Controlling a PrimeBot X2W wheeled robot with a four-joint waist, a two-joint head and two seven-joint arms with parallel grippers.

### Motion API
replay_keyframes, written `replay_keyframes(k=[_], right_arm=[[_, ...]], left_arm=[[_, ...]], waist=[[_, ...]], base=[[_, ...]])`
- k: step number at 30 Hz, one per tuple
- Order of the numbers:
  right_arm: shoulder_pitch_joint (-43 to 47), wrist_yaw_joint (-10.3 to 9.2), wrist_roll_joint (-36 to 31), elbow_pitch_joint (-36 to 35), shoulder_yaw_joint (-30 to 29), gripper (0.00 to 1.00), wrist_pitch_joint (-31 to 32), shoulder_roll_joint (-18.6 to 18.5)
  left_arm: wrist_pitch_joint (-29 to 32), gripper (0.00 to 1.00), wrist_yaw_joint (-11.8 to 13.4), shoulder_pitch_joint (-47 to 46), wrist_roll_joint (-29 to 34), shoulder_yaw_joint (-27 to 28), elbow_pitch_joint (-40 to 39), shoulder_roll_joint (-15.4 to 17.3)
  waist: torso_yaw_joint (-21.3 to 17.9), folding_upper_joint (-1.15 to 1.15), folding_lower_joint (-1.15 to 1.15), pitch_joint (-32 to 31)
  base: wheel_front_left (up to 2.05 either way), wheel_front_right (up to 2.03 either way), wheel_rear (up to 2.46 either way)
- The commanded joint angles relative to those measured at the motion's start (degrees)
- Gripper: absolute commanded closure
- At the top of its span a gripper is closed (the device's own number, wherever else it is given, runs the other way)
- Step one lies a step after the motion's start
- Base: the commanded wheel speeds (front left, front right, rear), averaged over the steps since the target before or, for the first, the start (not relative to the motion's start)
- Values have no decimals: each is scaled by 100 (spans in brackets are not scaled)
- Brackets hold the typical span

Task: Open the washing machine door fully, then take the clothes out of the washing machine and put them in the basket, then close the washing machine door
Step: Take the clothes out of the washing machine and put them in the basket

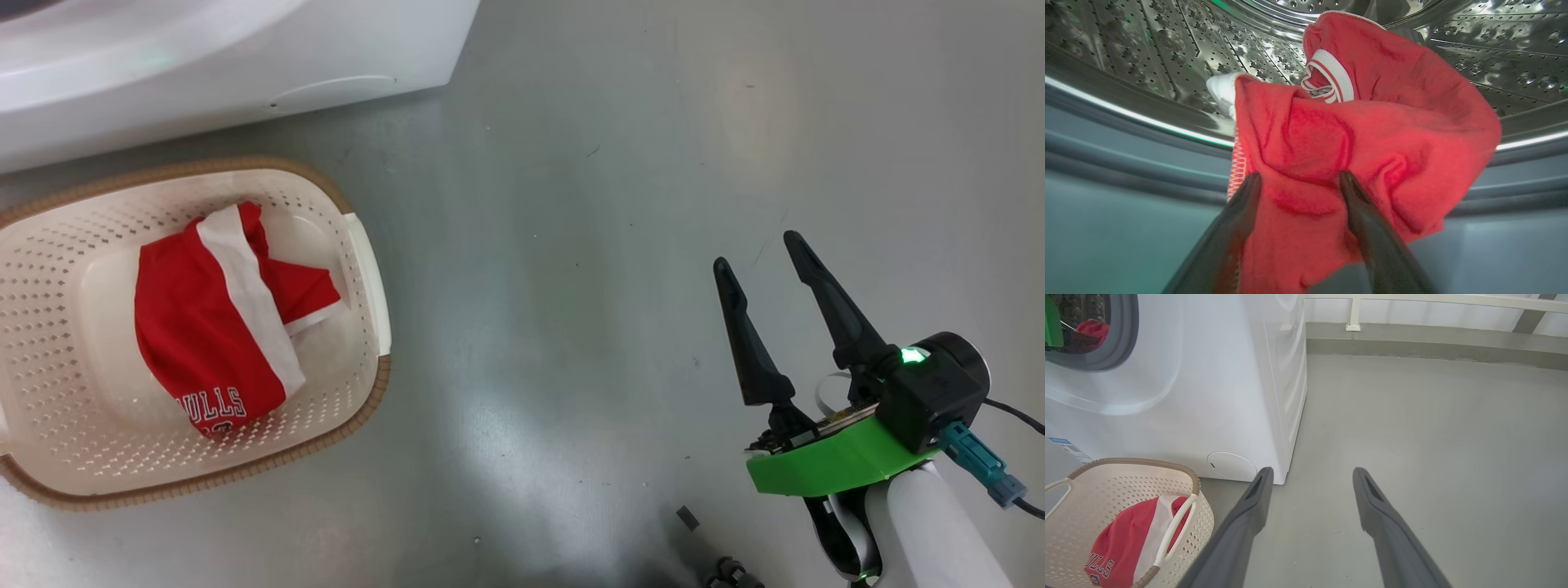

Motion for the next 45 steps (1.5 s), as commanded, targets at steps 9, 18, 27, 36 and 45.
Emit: replay_keyframes(k=[9, 18, 27, 36, 45], right_arm=[[-65, 36, 148, -71, 148, 0, -36, -45], [-63, 36, 157, -98, 56, 0, -36, -45], [-42, 36, 145, -141, -88, 0, -36, -45], [-50, 36, 125, -170, -204, 0, -36, -45], [-22, 36, 109, -186, -313, 0, -36, -45]], left_arm=[[71, 100, -213, 8, -60, -54, 78, 288], [-626, 100, -730, 199, -417, 58, -142, -11], [-1566, 100, -1033, 639, -712, 172, -715, -198], [-1838, 100, -1007, 1370, -873, 262, -1815, -299], [-1825, 100, -833, 2628, -1072, 412, -3535, -340]], waist=[[45, 0, 0, 40], [199, 0, 0, 48], [472, 0, 0, 27], [727, 0, 0, -68], [886, 0, 0, -222]], base=[[0, 0, 0], [0, 0, 0], [0, 0, 0], [0, 0, 0], [0, 0, 0]])
